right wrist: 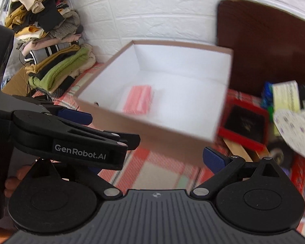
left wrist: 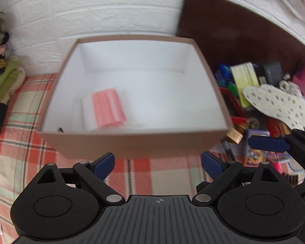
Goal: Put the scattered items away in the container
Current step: 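Move the left gripper back over the pile toward the brown wooden comb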
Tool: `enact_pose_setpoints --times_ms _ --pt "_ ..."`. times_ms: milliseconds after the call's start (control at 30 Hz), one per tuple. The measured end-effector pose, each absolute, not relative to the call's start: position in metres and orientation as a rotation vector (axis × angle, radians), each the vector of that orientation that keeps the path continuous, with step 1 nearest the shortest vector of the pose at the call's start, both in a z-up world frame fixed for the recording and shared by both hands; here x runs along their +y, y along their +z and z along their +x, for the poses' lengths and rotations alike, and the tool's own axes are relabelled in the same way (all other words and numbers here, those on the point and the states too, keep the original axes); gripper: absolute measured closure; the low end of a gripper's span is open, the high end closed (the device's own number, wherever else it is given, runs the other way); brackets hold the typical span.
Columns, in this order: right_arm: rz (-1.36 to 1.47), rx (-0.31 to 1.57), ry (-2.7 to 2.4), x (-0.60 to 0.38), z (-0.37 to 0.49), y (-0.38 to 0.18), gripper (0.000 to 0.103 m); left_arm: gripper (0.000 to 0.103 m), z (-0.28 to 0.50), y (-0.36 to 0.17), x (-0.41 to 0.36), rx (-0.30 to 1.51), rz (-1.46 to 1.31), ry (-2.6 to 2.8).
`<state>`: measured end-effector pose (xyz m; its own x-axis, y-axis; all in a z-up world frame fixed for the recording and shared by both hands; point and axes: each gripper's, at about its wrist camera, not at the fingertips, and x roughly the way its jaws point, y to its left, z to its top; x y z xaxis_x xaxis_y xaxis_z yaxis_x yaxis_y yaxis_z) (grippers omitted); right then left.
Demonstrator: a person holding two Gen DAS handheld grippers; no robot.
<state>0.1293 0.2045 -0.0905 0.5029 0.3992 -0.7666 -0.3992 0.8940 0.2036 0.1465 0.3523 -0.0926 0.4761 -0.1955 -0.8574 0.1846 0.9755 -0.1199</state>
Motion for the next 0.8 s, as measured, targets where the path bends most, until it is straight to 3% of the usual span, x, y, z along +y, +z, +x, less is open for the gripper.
enact_pose_setpoints --times_ms 800 --pt "0.135 1.016 0.249 -0.09 -0.002 -0.137 0.003 0.005 0.03 -0.114 0.105 1.204 -0.034 -0.312"
